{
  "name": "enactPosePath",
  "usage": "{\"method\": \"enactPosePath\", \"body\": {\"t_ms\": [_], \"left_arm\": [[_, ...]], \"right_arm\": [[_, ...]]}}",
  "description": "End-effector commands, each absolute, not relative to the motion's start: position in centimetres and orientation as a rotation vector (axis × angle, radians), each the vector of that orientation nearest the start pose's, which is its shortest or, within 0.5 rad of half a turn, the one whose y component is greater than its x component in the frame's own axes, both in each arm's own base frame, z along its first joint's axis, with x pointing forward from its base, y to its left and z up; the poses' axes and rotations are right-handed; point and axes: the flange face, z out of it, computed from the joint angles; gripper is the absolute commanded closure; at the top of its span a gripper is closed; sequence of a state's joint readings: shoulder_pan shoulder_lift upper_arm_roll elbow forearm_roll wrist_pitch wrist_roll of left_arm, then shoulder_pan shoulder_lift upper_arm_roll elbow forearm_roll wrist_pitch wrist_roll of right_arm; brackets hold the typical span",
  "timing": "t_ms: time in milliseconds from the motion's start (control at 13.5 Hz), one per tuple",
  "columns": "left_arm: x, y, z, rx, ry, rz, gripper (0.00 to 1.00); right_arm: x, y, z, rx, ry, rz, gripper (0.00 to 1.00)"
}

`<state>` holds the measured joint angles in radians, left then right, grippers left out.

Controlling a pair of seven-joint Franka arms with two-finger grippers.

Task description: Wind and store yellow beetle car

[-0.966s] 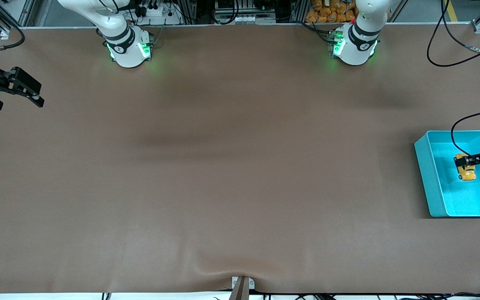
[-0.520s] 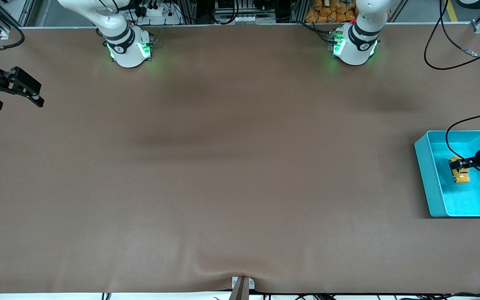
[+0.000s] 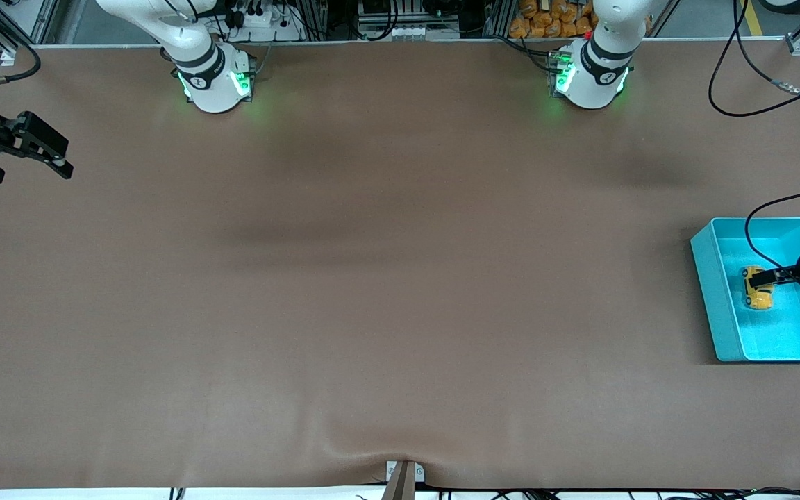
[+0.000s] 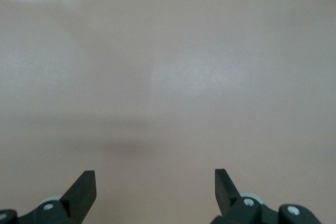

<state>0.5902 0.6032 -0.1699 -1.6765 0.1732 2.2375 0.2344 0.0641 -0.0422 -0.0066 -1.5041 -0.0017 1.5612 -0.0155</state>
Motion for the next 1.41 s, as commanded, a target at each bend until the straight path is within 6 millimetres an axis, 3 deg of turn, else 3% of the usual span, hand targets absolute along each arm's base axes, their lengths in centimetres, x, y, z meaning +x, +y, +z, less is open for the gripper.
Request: {"method": "enactPosePath", "body": {"t_ms": [0,149,371,594,817,1040,1337], "left_arm": [[61.1,26.0,31.6,-3.096,-0.097,0.101,0.0],[61.0,24.0,35.2,-3.092,-0.069,0.112,0.0],[60.3,19.7,38.9,-3.084,-0.104,0.123,0.0],[59.8,11.6,43.1,-3.041,-0.121,0.145,0.0],[58.1,4.1,48.8,-3.074,-0.169,0.129,0.0],[55.8,1.1,53.7,-3.098,-0.174,0.105,0.0],[53.9,-0.8,57.0,-3.096,-0.09,0.116,0.0]], "right_arm": [[54.2,3.1,68.2,-3.12,-0.128,-0.158,0.0],[54.2,3.1,68.2,-3.12,-0.131,-0.155,0.0],[54.2,3.1,68.2,-3.12,-0.131,-0.158,0.0],[54.2,3.2,68.2,-3.119,-0.133,-0.158,0.0],[54.2,3.2,68.2,-3.119,-0.133,-0.158,0.0],[54.2,3.5,68.2,-3.12,-0.143,-0.158,0.0],[54.2,3.5,68.8,-3.119,-0.145,-0.179,0.0]]}}
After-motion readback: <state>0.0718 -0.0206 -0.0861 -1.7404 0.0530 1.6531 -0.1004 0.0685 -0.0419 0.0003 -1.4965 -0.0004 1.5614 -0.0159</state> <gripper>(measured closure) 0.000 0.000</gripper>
